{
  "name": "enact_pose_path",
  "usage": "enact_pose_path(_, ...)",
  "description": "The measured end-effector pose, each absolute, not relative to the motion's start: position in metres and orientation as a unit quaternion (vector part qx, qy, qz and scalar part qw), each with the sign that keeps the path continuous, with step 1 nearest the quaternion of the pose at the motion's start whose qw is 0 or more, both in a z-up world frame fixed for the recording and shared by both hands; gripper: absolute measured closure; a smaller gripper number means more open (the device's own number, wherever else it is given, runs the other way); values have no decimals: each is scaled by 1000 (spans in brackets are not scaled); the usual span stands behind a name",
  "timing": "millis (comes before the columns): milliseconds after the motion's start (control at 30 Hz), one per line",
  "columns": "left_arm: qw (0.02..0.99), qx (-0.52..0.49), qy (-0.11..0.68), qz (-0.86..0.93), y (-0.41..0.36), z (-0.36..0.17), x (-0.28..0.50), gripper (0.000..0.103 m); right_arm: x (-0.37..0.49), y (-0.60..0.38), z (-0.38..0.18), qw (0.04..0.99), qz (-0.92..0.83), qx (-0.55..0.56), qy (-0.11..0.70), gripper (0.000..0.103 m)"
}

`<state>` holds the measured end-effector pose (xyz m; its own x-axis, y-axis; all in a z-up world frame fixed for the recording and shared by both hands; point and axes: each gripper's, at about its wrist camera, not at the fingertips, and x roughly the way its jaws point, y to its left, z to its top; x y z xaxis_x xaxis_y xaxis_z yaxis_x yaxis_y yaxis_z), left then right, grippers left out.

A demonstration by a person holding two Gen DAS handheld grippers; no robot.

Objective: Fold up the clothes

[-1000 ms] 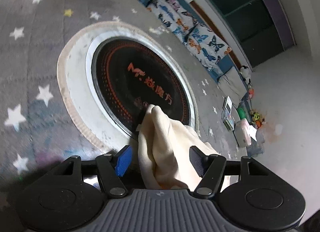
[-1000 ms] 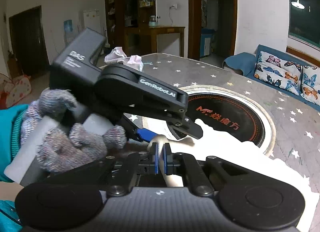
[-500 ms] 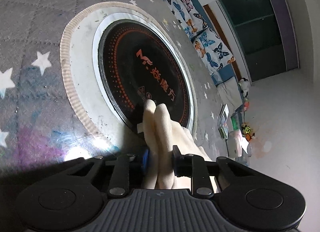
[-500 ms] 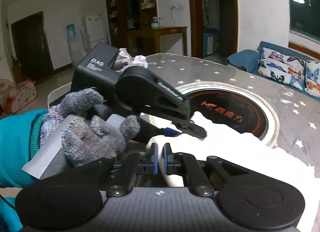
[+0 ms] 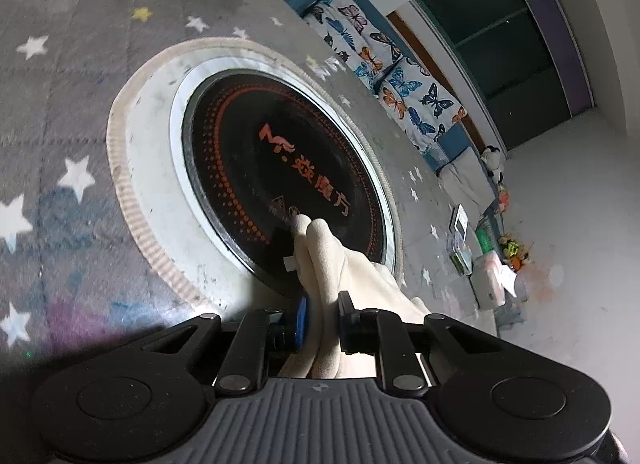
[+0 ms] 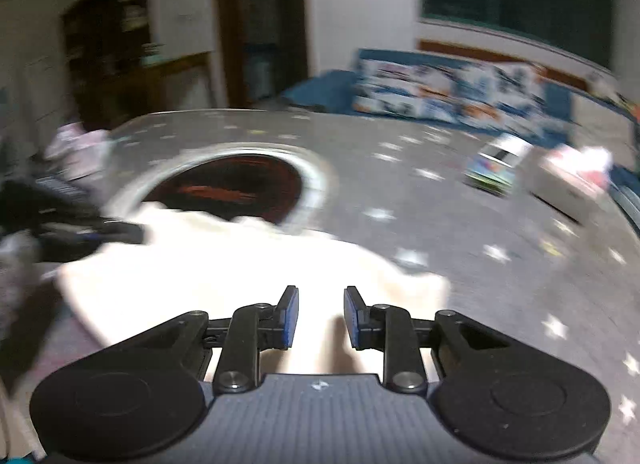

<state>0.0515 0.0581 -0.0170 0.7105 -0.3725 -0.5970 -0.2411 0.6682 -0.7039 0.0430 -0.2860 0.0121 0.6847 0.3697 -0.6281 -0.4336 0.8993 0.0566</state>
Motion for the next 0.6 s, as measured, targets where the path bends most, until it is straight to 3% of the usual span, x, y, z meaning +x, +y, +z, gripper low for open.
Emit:
enact_pose_path(133,839,-389,378,-39,55,-15,53,86,61,-315,-1,921,172,-17,348,72)
enact_pose_path(200,844,-378,378,-38,53,-14,54,86,69,-321,-7,920,164,-3,355,65)
enact_pose_path(367,859,-346,375,-36,47,-10,55,87,79,-324,-21,923,154,17,352,64)
enact_pose_path(433,864,-335,373,-38,44,-7,56,88,80,-320,-20,922,158,24,351,76)
enact_pose_path(467,867,-330,372,-40,43,-5,57,89,79,-320,-20,921,166,30,352,87)
enact_pose_path(600,879,-305,361,-58,30,9,63,90,69,-318,-10,927,170,22,334,92)
